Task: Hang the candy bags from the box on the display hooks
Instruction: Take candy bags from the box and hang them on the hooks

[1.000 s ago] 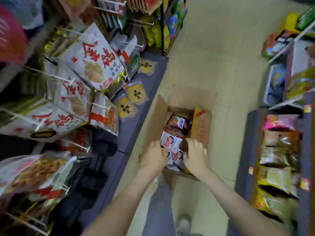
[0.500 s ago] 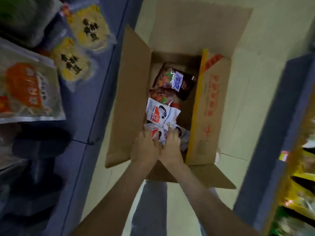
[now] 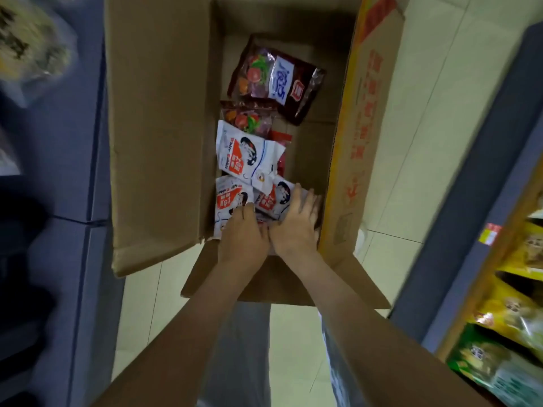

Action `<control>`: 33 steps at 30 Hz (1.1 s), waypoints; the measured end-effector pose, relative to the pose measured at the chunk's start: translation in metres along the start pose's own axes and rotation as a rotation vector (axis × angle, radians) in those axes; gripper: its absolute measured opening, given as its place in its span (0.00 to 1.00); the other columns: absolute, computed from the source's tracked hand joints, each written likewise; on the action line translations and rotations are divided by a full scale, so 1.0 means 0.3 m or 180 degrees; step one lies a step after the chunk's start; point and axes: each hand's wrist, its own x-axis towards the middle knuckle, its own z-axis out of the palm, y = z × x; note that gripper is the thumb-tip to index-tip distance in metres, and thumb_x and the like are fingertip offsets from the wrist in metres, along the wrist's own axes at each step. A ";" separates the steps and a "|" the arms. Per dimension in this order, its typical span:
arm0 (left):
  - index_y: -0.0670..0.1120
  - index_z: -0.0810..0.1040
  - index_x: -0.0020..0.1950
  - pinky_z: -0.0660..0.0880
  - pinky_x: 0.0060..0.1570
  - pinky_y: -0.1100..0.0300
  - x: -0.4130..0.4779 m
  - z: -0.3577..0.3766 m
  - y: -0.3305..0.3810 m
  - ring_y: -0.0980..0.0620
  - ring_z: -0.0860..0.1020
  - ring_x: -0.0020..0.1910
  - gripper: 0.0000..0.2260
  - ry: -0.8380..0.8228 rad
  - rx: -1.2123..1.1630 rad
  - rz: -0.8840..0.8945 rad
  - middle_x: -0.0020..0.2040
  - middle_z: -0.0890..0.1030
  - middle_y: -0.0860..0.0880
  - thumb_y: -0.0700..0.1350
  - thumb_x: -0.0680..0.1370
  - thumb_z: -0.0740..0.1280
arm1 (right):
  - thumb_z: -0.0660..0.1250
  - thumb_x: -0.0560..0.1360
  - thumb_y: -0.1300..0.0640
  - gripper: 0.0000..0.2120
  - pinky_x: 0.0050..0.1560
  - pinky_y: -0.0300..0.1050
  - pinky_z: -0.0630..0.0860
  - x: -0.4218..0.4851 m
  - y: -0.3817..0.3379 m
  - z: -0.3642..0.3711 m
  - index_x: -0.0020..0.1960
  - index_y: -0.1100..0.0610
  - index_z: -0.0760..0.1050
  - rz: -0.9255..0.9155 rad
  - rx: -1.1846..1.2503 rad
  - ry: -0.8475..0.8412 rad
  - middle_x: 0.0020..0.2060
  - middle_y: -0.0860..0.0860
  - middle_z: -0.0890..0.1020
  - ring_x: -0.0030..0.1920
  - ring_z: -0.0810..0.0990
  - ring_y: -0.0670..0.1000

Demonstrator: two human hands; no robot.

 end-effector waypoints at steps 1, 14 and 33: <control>0.45 0.61 0.74 0.67 0.63 0.51 0.003 -0.001 0.027 0.45 0.68 0.67 0.24 0.0003 0.0031 0.0027 0.69 0.68 0.45 0.49 0.80 0.61 | 0.63 0.76 0.52 0.41 0.73 0.57 0.47 -0.005 0.006 -0.031 0.77 0.49 0.38 -0.0001 -0.0065 0.0033 0.76 0.50 0.39 0.76 0.36 0.53; 0.50 0.47 0.79 0.43 0.72 0.39 0.287 0.096 0.177 0.44 0.42 0.77 0.36 0.0166 0.1545 0.0920 0.78 0.40 0.44 0.62 0.77 0.58 | 0.58 0.77 0.48 0.42 0.68 0.61 0.29 0.294 0.264 -0.215 0.73 0.49 0.27 -0.0923 -0.2117 0.0945 0.76 0.55 0.38 0.75 0.34 0.55; 0.44 0.76 0.52 0.66 0.55 0.48 0.502 0.097 -0.166 0.45 0.72 0.53 0.20 0.1057 0.0882 0.1348 0.49 0.76 0.45 0.58 0.78 0.54 | 0.65 0.77 0.50 0.25 0.59 0.47 0.71 0.669 0.062 0.073 0.69 0.58 0.63 0.0183 0.1628 -0.0970 0.60 0.54 0.74 0.58 0.74 0.53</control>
